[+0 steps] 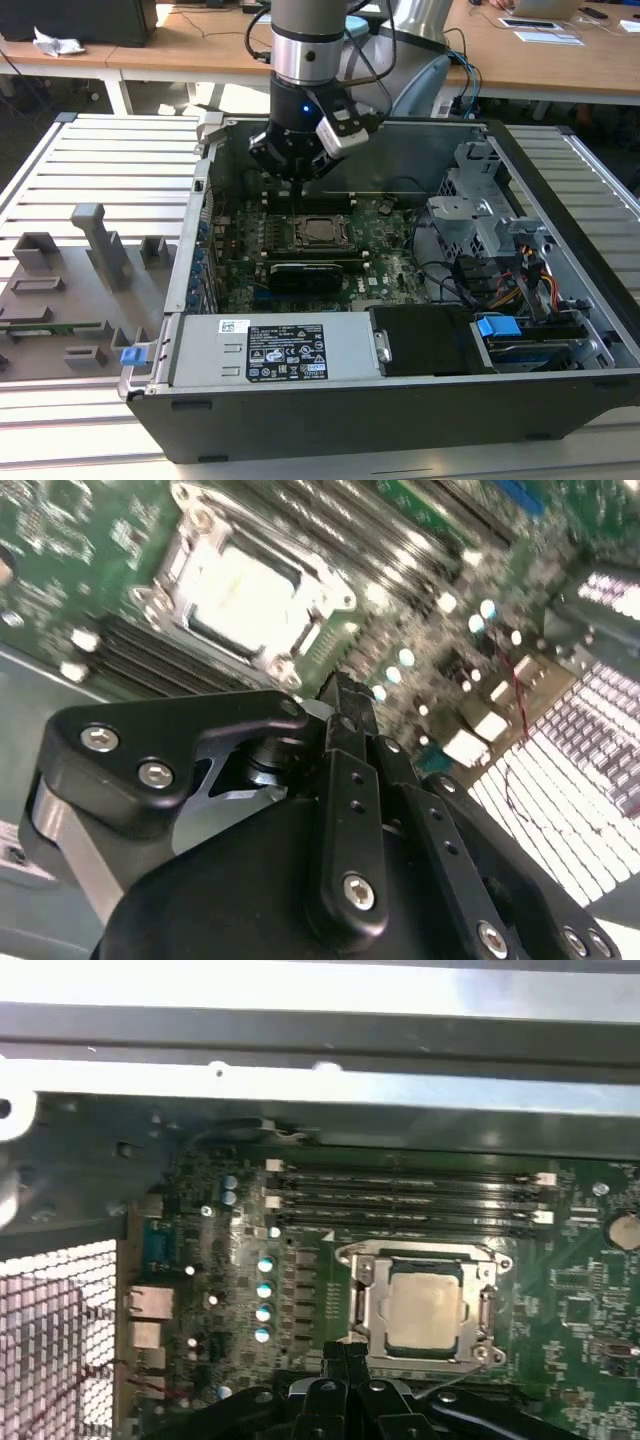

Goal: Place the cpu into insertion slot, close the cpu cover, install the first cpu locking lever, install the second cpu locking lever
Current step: 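Install the first cpu locking lever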

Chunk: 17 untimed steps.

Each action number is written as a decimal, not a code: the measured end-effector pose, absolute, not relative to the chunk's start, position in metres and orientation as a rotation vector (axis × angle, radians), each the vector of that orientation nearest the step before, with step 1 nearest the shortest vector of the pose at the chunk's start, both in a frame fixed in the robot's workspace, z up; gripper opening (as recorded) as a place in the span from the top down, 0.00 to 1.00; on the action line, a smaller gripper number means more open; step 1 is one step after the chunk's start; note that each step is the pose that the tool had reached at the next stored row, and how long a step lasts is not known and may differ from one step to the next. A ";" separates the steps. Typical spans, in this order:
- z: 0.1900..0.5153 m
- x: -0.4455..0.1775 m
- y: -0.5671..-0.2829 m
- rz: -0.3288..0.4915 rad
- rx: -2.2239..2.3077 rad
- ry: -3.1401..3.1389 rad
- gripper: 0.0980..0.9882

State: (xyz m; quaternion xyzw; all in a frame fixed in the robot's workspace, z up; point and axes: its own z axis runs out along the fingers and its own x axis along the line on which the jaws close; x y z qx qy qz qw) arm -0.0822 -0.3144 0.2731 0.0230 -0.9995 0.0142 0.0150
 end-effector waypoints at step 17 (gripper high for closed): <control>0.267 -0.079 -0.273 0.044 0.072 -3.111 0.99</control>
